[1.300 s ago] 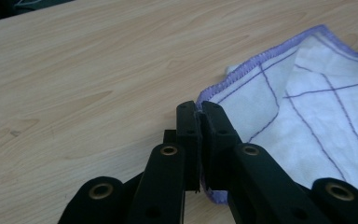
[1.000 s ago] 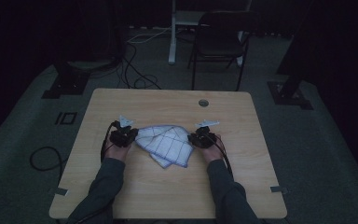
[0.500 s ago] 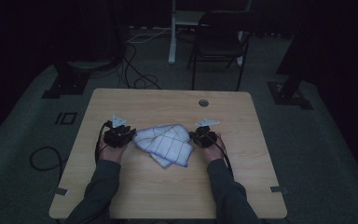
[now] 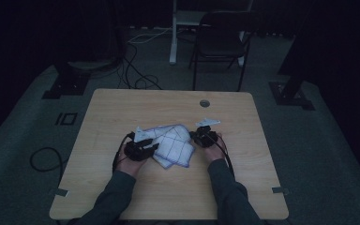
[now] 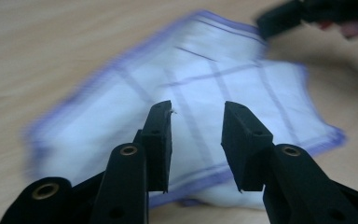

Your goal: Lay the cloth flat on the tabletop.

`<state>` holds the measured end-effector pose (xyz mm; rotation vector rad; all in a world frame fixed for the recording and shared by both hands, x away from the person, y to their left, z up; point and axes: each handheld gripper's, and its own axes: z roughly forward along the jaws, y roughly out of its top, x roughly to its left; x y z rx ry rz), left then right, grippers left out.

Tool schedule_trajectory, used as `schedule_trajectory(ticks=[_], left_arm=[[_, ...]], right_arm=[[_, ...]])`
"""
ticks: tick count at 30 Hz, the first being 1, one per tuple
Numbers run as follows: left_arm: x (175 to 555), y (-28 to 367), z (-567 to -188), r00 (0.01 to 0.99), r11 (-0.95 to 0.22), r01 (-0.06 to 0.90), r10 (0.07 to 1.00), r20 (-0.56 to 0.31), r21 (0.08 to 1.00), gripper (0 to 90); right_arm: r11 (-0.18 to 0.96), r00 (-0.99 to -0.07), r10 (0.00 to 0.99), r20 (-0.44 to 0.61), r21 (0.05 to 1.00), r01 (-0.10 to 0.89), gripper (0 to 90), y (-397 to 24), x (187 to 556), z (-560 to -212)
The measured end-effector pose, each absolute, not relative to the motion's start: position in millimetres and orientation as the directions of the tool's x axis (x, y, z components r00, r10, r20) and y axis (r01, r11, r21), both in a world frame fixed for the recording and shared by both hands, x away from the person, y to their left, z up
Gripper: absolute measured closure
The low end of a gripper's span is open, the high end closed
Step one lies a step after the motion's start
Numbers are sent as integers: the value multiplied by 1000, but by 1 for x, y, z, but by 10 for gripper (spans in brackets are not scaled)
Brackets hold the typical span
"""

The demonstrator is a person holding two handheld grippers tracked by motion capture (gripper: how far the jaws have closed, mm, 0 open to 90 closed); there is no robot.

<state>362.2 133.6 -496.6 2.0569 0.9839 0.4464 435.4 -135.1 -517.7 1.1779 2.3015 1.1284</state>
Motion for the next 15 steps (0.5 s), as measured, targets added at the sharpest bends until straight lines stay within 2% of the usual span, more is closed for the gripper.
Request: schedule_trajectory(ticks=[8, 15], left_arm=[[350, 96, -510, 717, -441, 462, 696, -31, 769, 613], [345, 63, -517, 780, -513, 417, 626, -5, 750, 569]], right_arm=[[356, -617, 785, 65, 767, 534, 898, -134, 436, -516], [353, -616, 785, 66, 770, 532, 898, -132, 436, -515]])
